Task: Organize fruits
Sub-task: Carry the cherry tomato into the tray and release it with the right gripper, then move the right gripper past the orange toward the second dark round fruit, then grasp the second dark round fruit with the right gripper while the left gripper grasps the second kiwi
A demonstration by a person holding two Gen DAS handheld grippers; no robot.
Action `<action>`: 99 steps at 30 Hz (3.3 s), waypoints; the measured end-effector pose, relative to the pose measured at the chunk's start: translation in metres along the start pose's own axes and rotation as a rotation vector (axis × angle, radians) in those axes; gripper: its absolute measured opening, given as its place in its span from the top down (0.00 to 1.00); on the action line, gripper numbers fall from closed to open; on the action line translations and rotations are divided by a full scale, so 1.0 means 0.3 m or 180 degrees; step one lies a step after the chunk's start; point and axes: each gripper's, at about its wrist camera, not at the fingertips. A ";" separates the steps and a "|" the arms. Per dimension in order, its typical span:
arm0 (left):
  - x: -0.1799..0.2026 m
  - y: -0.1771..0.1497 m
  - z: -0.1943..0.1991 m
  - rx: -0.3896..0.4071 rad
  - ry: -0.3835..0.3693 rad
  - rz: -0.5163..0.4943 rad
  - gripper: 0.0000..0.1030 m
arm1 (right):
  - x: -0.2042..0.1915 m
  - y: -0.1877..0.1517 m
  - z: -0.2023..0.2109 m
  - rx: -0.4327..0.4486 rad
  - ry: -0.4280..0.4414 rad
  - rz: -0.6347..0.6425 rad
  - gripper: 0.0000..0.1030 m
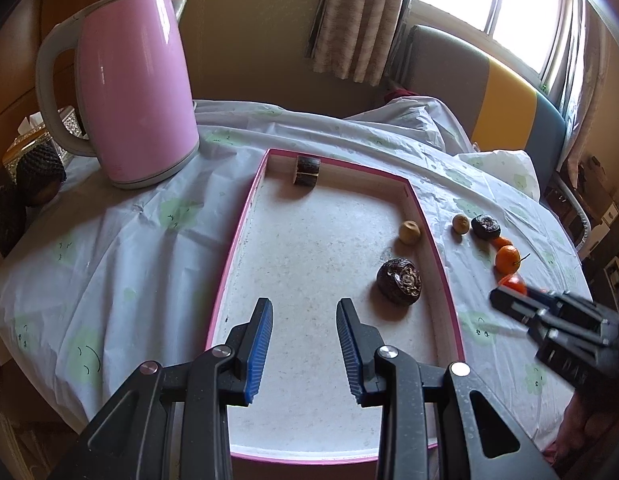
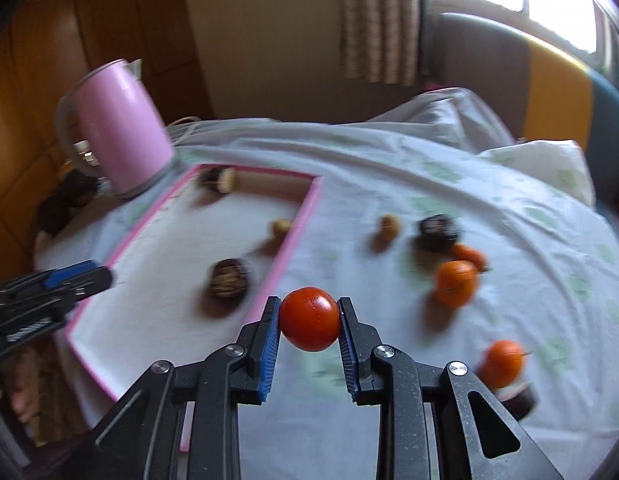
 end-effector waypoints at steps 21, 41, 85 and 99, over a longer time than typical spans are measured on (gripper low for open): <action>-0.014 -0.015 0.002 -0.0021 0.0030 0.0009 0.68 | -0.132 -0.017 -0.046 -0.0020 0.0271 -0.0114 0.51; 0.153 -0.034 0.010 -0.0084 -0.0044 -0.0421 0.68 | 0.128 -0.165 0.059 0.0246 -0.0140 -0.0877 0.35; 0.511 0.146 -0.140 -0.0342 -0.0411 -0.0937 0.71 | 0.486 -0.124 0.051 0.0235 -0.0398 -0.1291 0.48; 0.617 0.312 -0.323 -0.0511 -0.0449 -0.0756 0.71 | 0.627 0.064 -0.044 -0.0030 -0.0272 -0.1133 0.75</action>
Point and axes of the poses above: each gripper's, at about its wrist camera, not at the fingertips, and z roughly against the way its jaws point, x to its right, y to its top, and after that the axes turned 13 degrees about -x, right-handed
